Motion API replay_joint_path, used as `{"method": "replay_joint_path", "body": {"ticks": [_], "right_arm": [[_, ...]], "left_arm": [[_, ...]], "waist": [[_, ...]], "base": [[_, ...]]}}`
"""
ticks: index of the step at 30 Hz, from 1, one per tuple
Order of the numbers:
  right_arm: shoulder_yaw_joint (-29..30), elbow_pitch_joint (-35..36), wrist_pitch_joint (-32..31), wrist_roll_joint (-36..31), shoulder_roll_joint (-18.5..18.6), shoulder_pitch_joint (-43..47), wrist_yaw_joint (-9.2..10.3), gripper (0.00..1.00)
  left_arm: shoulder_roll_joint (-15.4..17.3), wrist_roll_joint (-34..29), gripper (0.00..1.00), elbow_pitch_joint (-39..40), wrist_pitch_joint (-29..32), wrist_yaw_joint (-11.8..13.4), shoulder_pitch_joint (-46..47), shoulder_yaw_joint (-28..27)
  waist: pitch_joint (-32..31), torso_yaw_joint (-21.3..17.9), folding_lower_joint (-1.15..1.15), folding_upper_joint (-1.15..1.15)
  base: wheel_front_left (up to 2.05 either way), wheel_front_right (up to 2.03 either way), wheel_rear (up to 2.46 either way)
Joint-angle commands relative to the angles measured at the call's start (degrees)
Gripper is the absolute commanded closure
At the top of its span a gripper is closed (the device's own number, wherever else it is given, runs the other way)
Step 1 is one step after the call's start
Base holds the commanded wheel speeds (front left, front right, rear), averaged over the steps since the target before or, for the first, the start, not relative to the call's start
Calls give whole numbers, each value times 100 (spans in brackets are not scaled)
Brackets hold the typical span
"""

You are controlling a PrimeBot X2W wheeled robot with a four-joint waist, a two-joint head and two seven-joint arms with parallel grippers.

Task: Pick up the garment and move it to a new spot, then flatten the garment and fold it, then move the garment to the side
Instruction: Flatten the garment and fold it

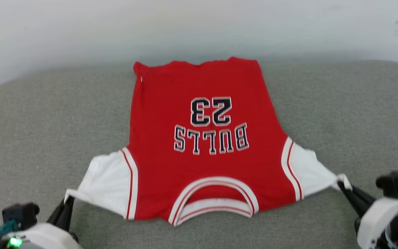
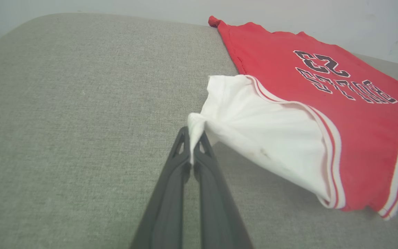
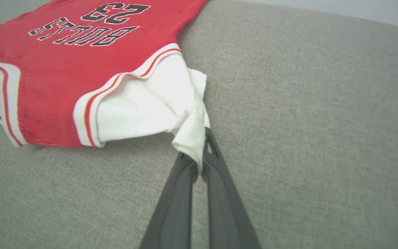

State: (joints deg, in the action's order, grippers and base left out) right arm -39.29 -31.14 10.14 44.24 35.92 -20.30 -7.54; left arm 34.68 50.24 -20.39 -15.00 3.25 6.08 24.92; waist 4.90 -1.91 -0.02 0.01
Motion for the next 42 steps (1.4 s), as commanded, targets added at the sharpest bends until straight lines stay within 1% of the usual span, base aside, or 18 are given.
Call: {"method": "replay_joint_path", "body": {"ticks": [1,7,12,17,18,19,20,25,29,32,34,37,39,42], "right_arm": [[89,39,-10,-19,48,184,10,100],[705,486,-319,-141,30,1384,11,100],[1252,876,-677,-226,-81,2289,11,100],[1779,1244,-978,-421,-296,2832,11,100],[1887,1314,-1032,-482,-350,2873,11,97],[2000,1373,-1085,-556,-410,2886,11,61],[2116,1451,-1105,-641,-463,2872,10,0],[2671,1898,-1275,-926,-668,2723,8,0],[3279,2547,-1382,-1112,-561,2340,8,0],[3673,3016,-1629,-1216,-459,1857,8,0],[3832,3236,-1865,-1316,-335,1381,8,0],[3992,3382,-2364,-1199,-317,540,8,0],[3993,3356,-2779,-1225,-279,-46,8,0],[3819,3138,-3534,-1328,-221,-1031,8,0]], "left_arm": [[-20,30,100,5,-25,38,-121,-64],[-107,11,100,107,-26,173,-893,-206],[-181,-27,100,278,-26,325,-1521,-371],[-250,-103,100,476,-26,356,-1719,-383],[-260,-124,100,515,-26,354,-1683,-367],[-270,-142,100,549,-26,353,-1633,-345],[-286,-173,100,589,-26,353,-1571,-323],[-430,-305,100,789,-22,388,-1289,-245],[-525,-455,100,1063,-20,471,-1124,-302],[-581,-600,100,1322,-20,536,-1067,-383],[-599,-699,100,1484,-20,553,-993,-431],[-648,-835,100,1687,-20,530,-817,-421],[-703,-923,100,1789,-20,493,-672,-392],[-798,-1050,100,1915,-21,431,-430,-375]], "waist": [[-109,-18,2,-1],[-343,-19,2,-1],[-457,-12,2,-1],[-433,37,2,-1],[-420,46,2,-1],[-407,50,2,-1],[-387,57,2,-1],[-273,143,2,-1],[-77,196,2,-1],[128,279,2,-1],[293,364,2,-1],[606,550,2,-1],[838,687,2,-1],[1196,897,2,-1]], "base": [[0,0,0],[0,0,0],[0,0,0],[0,0,0],[0,0,0],[0,0,0],[0,0,0],[0,0,0],[0,0,0],[0,0,0],[0,0,0],[0,0,0],[0,0,0],[0,0,0]]}}
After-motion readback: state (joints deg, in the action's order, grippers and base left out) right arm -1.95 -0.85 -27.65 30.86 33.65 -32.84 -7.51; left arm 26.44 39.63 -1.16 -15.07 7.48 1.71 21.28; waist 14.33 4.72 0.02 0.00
